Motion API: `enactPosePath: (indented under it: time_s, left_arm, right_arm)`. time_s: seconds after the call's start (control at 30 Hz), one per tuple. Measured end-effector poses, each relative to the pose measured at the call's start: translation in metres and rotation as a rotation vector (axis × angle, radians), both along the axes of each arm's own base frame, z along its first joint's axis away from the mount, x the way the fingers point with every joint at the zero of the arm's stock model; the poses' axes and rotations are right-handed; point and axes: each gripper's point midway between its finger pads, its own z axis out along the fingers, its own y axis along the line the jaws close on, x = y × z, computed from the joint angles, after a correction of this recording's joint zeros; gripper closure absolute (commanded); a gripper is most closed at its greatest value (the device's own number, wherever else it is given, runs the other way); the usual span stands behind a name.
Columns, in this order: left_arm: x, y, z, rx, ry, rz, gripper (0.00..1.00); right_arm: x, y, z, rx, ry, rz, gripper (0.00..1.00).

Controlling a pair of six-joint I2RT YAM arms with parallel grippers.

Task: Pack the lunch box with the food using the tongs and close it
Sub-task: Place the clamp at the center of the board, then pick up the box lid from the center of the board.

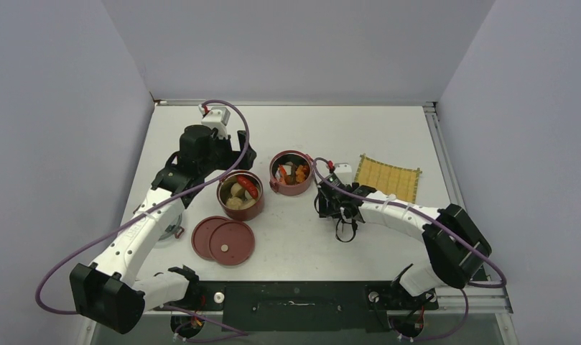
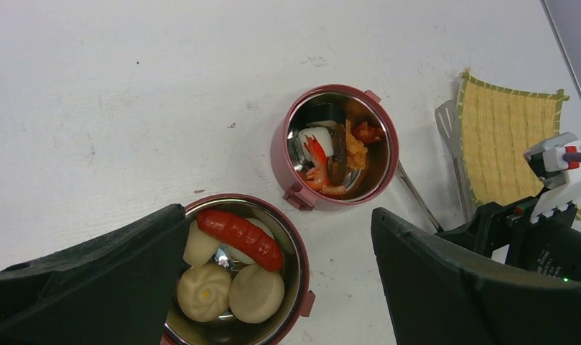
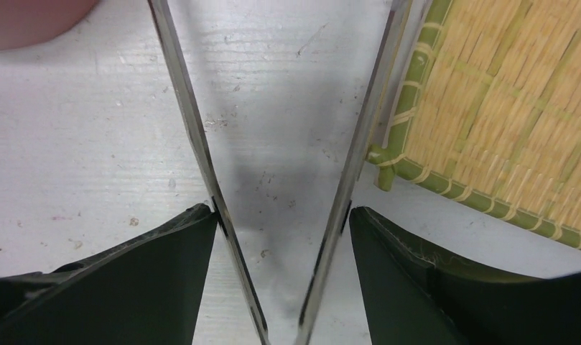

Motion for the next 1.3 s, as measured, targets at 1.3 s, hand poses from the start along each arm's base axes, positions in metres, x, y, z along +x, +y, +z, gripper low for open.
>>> enactPosePath:
  time_s: [1.3]
  left_arm:
    - [-0.034, 0.108, -0.076, -0.001, 0.17, 0.291, 0.04]
  right_arm:
    - [-0.11, 0.225, 0.028, 0.543, 0.043, 0.571, 0.47]
